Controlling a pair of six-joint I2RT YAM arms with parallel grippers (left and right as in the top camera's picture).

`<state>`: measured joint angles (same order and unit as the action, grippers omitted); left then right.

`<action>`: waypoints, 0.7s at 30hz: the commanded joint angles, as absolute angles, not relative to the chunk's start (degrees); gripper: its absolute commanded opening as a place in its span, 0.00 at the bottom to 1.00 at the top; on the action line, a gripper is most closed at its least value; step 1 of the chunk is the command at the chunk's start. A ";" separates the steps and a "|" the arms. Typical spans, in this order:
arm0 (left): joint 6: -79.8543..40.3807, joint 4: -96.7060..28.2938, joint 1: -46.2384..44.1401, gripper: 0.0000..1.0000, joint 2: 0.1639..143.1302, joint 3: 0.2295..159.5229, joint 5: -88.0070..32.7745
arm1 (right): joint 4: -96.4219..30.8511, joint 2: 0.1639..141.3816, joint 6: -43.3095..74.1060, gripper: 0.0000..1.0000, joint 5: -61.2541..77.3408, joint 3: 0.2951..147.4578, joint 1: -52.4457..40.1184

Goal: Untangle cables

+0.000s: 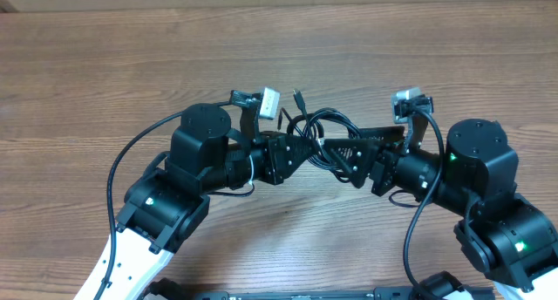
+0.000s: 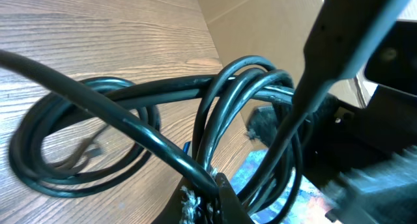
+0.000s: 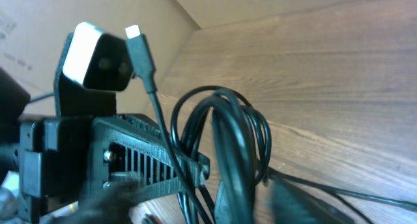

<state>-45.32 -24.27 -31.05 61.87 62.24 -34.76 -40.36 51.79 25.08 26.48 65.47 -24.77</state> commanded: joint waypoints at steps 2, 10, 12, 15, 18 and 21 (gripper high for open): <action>-47.90 -23.97 -30.02 0.04 61.82 62.74 -34.48 | -42.50 51.07 25.02 0.92 22.15 66.61 -24.73; -57.98 -26.04 -23.05 0.04 61.82 62.74 -34.11 | -46.30 51.07 25.54 1.00 20.64 66.61 -24.73; -62.04 -26.74 -21.06 0.04 61.82 62.74 -34.39 | -46.19 51.07 27.24 1.00 20.62 66.61 -24.73; -66.96 -26.85 -19.46 0.04 61.82 62.74 -35.64 | -45.67 51.07 29.21 1.00 20.62 66.61 -24.73; -70.76 -26.81 -19.44 0.04 61.82 62.74 -35.90 | -44.99 51.09 30.24 0.99 20.60 66.61 -24.73; -72.38 -26.81 -19.53 0.04 61.82 62.74 -36.64 | -44.42 51.20 30.22 0.96 20.60 66.61 -24.73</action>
